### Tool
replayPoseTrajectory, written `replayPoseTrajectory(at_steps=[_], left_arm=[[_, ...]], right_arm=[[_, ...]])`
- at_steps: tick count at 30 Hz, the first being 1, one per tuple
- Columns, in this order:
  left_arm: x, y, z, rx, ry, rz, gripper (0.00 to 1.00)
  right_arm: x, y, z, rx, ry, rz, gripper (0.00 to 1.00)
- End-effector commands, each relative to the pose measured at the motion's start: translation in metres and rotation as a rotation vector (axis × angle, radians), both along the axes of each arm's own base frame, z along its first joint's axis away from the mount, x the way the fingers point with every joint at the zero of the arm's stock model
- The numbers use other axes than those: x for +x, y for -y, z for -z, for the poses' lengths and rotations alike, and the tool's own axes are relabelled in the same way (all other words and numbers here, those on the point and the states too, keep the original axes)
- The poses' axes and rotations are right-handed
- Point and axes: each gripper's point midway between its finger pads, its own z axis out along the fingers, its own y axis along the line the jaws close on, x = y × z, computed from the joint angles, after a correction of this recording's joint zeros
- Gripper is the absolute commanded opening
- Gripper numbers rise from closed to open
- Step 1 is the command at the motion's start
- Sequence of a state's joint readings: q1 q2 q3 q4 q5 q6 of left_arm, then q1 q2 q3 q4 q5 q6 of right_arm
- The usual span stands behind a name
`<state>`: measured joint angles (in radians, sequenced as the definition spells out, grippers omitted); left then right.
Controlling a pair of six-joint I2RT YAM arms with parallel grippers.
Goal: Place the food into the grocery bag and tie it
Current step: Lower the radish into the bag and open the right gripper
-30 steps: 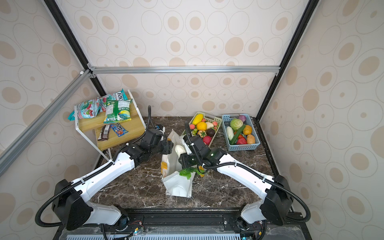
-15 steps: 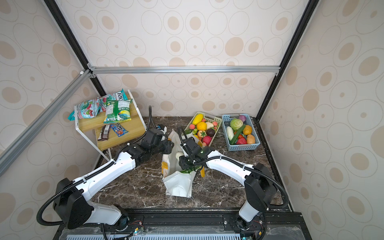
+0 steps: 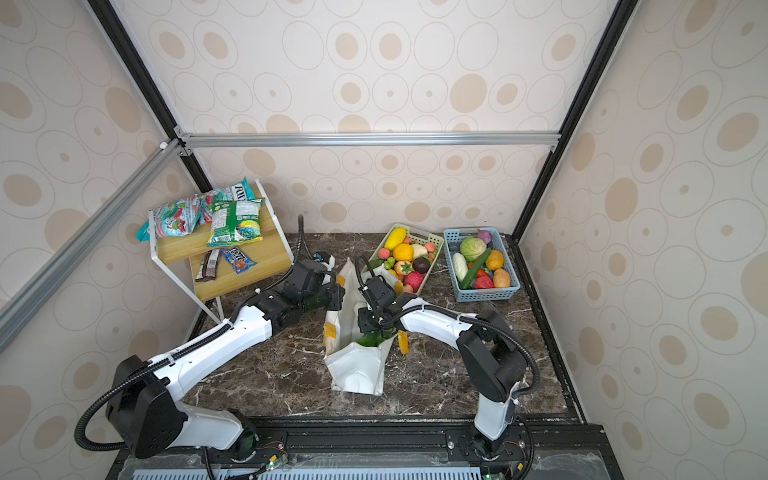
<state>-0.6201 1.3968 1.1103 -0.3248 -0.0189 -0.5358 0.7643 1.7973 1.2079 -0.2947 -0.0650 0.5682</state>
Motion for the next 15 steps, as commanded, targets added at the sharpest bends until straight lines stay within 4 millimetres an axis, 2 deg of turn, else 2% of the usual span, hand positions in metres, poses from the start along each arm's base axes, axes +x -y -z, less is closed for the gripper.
replayPoseTrajectory(at_steps=[1, 7, 15], left_arm=[[0.001, 0.007, -0.021, -0.043, 0.046, 0.02, 0.13], [-0.001, 0.007, -0.023, -0.037, 0.054, 0.036, 0.02], [-0.001, 0.009, -0.032, -0.046, 0.076, 0.05, 0.01]], right_arm=[[0.009, -0.004, 0.008, 0.023, 0.018, 0.047, 0.47], [0.02, -0.002, 0.031, -0.017, 0.016, 0.103, 0.48], [0.026, -0.002, 0.068, -0.057, -0.029, 0.151, 0.5]])
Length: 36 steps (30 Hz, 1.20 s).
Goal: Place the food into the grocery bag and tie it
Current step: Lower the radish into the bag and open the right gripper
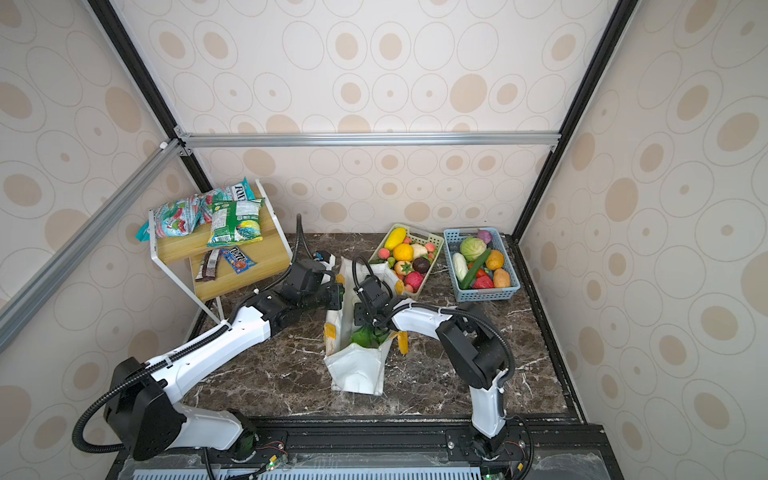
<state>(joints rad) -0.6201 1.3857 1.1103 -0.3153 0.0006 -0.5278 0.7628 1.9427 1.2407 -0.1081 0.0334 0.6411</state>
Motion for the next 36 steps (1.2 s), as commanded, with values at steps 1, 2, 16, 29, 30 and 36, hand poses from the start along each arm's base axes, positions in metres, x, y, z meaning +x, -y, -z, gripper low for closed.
replayPoseTrajectory(at_steps=[1, 2, 16, 29, 30, 36], left_arm=[[0.0, 0.005, -0.026, -0.029, 0.062, 0.029, 0.01], [0.0, 0.005, -0.025, -0.029, 0.061, 0.029, 0.0], [0.0, 0.004, -0.018, -0.033, 0.056, 0.02, 0.0], [0.004, 0.0, -0.016, -0.011, 0.061, -0.01, 0.0], [0.005, -0.001, -0.016, -0.01, 0.061, -0.013, 0.0], [0.004, -0.004, -0.014, -0.002, 0.059, -0.028, 0.0]], right_arm=[[-0.015, 0.014, 0.045, -0.077, -0.118, 0.04, 0.5], [-0.015, 0.013, 0.047, -0.078, -0.12, 0.043, 0.51], [-0.02, 0.02, 0.011, -0.092, -0.101, 0.019, 0.82], [-0.042, 0.027, -0.081, -0.021, -0.008, -0.108, 0.89], [-0.045, 0.028, -0.089, -0.014, 0.001, -0.121, 0.89], [-0.057, 0.041, -0.134, 0.002, 0.076, -0.161, 0.89]])
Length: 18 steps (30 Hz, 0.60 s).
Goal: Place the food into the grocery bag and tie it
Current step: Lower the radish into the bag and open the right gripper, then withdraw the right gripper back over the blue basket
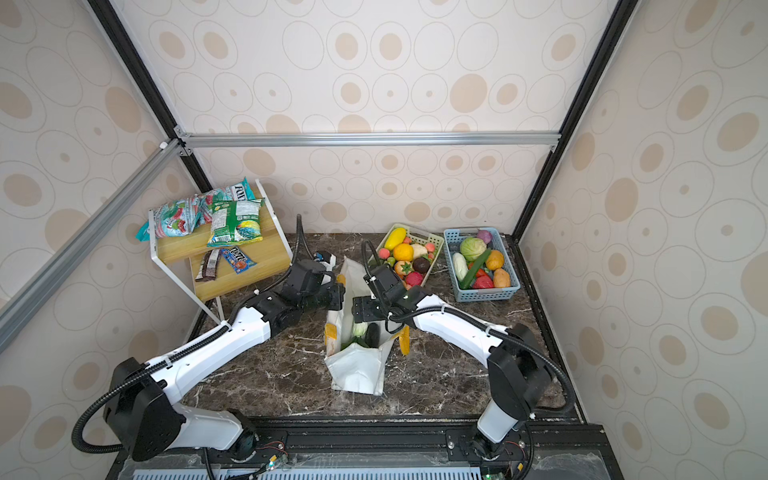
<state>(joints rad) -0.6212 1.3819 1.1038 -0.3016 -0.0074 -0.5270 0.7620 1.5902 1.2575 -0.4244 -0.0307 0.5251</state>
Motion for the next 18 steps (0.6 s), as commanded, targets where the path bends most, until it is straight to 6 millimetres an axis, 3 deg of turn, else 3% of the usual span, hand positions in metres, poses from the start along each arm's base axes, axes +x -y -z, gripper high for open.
replayPoseTrajectory(at_steps=[1, 10, 18], left_arm=[[0.003, -0.004, -0.013, 0.003, 0.045, -0.023, 0.0], [0.002, -0.007, -0.018, -0.001, 0.051, -0.036, 0.0], [0.004, -0.004, -0.022, -0.005, 0.053, -0.026, 0.0]], right_arm=[[-0.011, 0.015, -0.025, -0.013, 0.032, -0.032, 0.89], [-0.007, 0.058, -0.073, 0.021, 0.115, 0.025, 0.89], [0.029, 0.134, -0.081, -0.034, 0.159, 0.207, 0.89]])
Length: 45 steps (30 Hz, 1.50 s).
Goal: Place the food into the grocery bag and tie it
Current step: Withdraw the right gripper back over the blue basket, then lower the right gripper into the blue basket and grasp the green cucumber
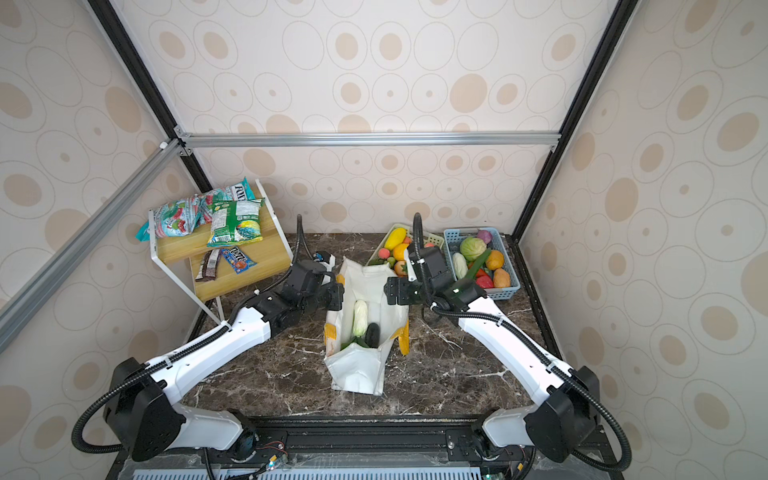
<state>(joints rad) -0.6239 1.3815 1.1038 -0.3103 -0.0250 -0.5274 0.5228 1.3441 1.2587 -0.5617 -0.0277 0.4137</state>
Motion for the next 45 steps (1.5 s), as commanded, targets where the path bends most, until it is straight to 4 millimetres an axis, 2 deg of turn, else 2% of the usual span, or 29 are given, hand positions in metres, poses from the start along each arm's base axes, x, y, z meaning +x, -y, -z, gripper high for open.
replayPoseTrajectory(at_steps=[1, 5, 14, 24, 35, 45], left_arm=[[0.004, -0.002, -0.024, -0.018, 0.056, -0.015, 0.0], [0.003, -0.003, -0.024, -0.011, 0.055, -0.015, 0.0], [0.003, -0.002, -0.026, -0.024, 0.06, -0.015, 0.0], [0.002, -0.002, -0.025, -0.024, 0.056, -0.015, 0.0], [0.003, -0.001, -0.022, -0.021, 0.041, -0.016, 0.0], [0.005, 0.001, -0.013, -0.011, 0.013, -0.024, 0.0]], right_arm=[[0.008, 0.034, -0.005, -0.038, 0.015, 0.064, 0.89], [0.022, 0.066, 0.003, -0.056, 0.004, 0.143, 0.89], [0.058, 0.14, 0.036, -0.13, -0.061, 0.354, 0.88], [0.094, 0.2, 0.06, -0.172, -0.105, 0.508, 0.87], [0.137, 0.244, 0.082, -0.184, -0.12, 0.58, 0.86], [0.174, 0.256, 0.116, -0.121, -0.091, 0.655, 0.77]])
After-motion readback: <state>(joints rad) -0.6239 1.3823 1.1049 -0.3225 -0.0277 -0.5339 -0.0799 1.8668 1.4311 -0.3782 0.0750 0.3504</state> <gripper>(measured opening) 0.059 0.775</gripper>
